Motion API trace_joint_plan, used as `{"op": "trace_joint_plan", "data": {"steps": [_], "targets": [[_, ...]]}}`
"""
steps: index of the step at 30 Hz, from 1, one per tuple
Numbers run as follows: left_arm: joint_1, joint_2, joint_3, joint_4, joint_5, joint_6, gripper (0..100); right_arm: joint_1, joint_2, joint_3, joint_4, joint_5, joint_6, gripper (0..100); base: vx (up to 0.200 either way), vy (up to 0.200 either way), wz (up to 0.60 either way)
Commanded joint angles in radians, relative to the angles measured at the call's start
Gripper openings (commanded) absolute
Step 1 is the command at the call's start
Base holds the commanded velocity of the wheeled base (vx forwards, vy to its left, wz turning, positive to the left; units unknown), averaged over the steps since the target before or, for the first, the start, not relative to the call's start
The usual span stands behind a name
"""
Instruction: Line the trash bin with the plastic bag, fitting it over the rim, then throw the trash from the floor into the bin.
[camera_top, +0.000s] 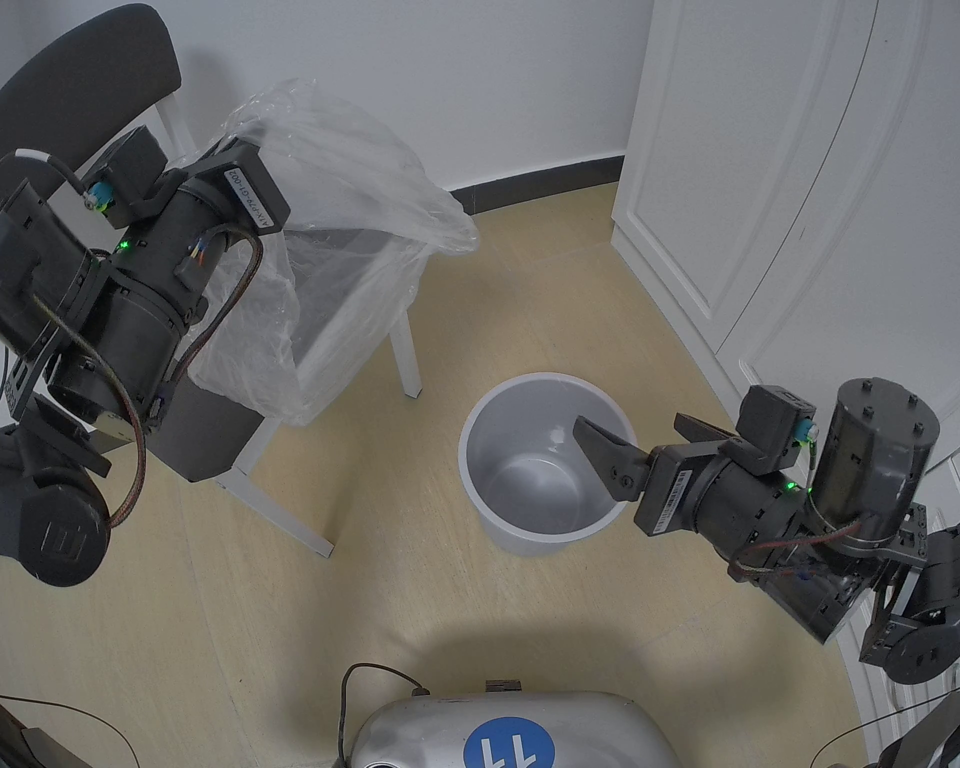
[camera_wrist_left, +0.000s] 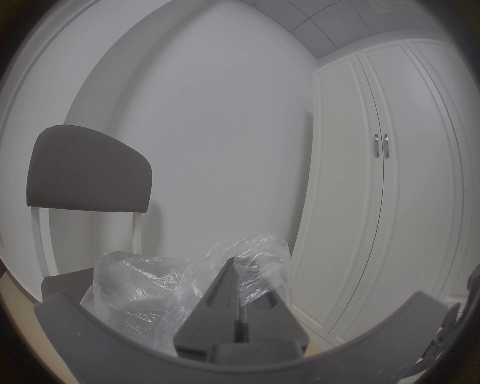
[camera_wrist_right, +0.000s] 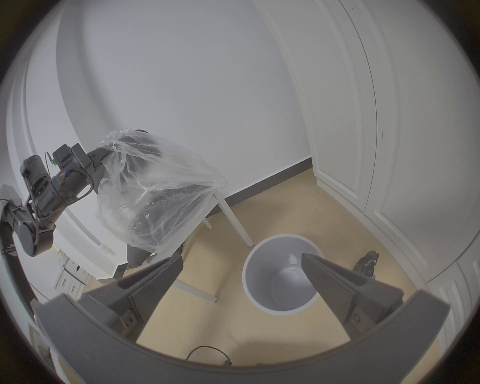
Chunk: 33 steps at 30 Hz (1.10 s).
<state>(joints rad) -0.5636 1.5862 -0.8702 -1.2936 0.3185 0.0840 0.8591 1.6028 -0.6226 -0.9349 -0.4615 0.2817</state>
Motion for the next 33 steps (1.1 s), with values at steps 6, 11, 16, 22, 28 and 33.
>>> {"op": "trace_joint_plan", "data": {"steps": [6, 11, 16, 22, 28, 33], "targets": [[-0.025, -0.011, -0.009, -0.004, 0.005, -0.007, 0, 0.029, 0.146, -0.002, -0.128, -0.017, 0.007, 100, 0.000, 0.000, 0.00], [-0.055, -0.031, -0.009, -0.003, 0.025, -0.018, 0, 0.052, 0.218, -0.022, -0.220, -0.019, 0.045, 100, 0.000, 0.000, 0.00], [-0.084, -0.046, -0.001, -0.003, 0.027, -0.020, 0, 0.054, 0.269, -0.045, -0.260, -0.020, 0.071, 100, 0.000, 0.000, 0.00], [-0.127, -0.054, -0.003, -0.003, 0.065, -0.020, 0, 0.054, 0.309, -0.080, -0.289, -0.023, 0.111, 100, 0.000, 0.000, 0.00], [-0.148, -0.058, 0.002, -0.003, 0.068, -0.021, 0, 0.055, 0.333, -0.118, -0.343, -0.039, 0.145, 100, 0.000, 0.000, 0.00], [-0.154, -0.060, 0.008, -0.003, 0.070, -0.021, 0, 0.055, 0.336, -0.123, -0.395, -0.039, 0.145, 100, 0.000, 0.000, 0.00]]}}
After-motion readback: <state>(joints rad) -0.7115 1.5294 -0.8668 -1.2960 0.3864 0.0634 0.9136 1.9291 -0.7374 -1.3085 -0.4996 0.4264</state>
